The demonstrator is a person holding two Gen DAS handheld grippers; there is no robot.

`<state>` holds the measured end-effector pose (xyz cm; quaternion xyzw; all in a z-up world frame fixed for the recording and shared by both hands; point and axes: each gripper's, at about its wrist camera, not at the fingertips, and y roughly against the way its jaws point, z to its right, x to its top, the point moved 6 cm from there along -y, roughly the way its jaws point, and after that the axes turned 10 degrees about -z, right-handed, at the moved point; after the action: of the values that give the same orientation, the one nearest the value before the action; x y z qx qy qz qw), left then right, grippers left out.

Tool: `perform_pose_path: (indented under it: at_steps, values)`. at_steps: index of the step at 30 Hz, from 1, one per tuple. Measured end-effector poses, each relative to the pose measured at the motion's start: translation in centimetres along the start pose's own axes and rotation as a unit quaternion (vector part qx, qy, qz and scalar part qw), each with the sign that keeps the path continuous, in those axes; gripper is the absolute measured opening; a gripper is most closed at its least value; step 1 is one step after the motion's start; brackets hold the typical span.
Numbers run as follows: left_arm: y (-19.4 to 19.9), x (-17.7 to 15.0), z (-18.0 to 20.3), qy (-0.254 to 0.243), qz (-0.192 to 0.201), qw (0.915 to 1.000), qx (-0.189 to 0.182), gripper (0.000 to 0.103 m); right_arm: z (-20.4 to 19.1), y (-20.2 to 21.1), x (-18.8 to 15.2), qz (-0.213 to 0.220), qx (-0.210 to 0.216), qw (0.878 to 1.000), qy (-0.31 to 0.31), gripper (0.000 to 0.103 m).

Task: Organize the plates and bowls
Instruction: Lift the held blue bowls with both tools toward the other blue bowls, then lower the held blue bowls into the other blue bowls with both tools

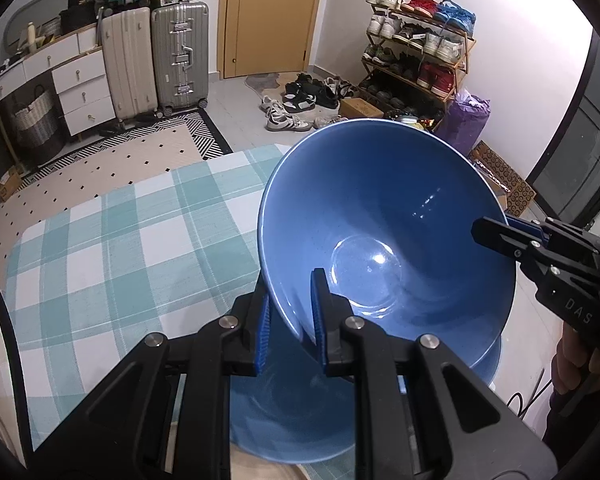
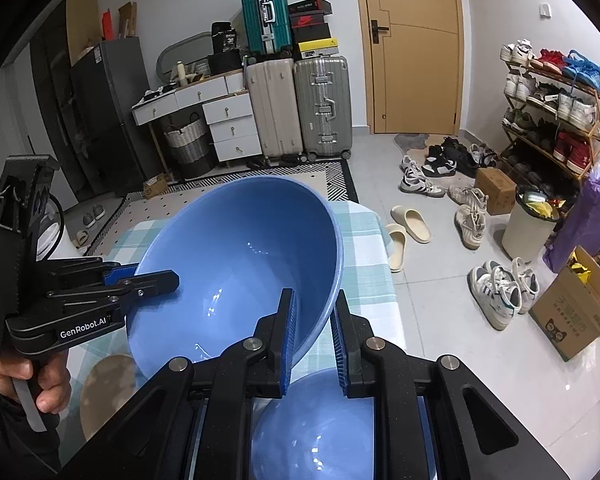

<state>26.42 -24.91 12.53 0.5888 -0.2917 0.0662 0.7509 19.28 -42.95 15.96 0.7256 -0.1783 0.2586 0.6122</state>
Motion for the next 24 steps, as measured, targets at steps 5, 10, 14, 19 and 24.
perform_pose_path:
  at_steps: [5,10,14,19,24]
  values:
    - [1.5,-1.5,-0.7,0.011,0.006,0.9999,0.008,0.014,-1.5,0.2,-0.6,0.000,0.010,1.000,0.006,0.018]
    - [3.2,-3.3,-1.5,0.024,0.017,0.9995,0.008,0.014,-2.9,0.3,-1.4,-0.001,0.025,1.000,0.012,0.018]
    - [4.2,-4.6,-2.0,0.030,0.023,0.9992,0.008,0.014,-3.8,0.5,-2.0,-0.001,0.032,0.999,0.019,0.018]
    - [4.8,-5.8,-2.5,0.037,0.026,0.9989,0.010,0.014,-4.7,0.3,-2.5,-0.004,0.041,0.999,0.023,0.018]
    - [4.8,-6.9,-3.1,0.045,0.027,0.9985,0.019,0.014,-5.4,-0.3,-3.0,-0.008,0.045,0.999,0.026,0.018]
